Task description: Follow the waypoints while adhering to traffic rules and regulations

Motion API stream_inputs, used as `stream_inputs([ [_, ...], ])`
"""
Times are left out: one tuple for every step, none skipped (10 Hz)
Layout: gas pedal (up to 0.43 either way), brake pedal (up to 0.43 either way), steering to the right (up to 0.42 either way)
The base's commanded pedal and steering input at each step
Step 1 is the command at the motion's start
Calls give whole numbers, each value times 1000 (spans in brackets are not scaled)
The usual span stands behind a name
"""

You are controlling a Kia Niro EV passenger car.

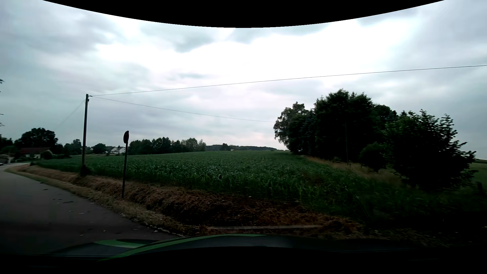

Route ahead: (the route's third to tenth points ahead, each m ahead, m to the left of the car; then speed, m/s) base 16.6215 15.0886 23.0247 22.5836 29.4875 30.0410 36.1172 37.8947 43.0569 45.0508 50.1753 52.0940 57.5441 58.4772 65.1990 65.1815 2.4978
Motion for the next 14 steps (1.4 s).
stream_inputs([
  [169,0,-760],
  [169,0,-760],
  [169,0,-757],
  [169,0,-753],
  [169,0,-742],
  [169,0,-719],
  [169,0,-687],
  [169,0,-650],
  [169,0,-601],
  [169,0,-538],
  [169,0,-482],
  [169,0,-418],
  [169,0,-362],
  [169,0,-321],
])
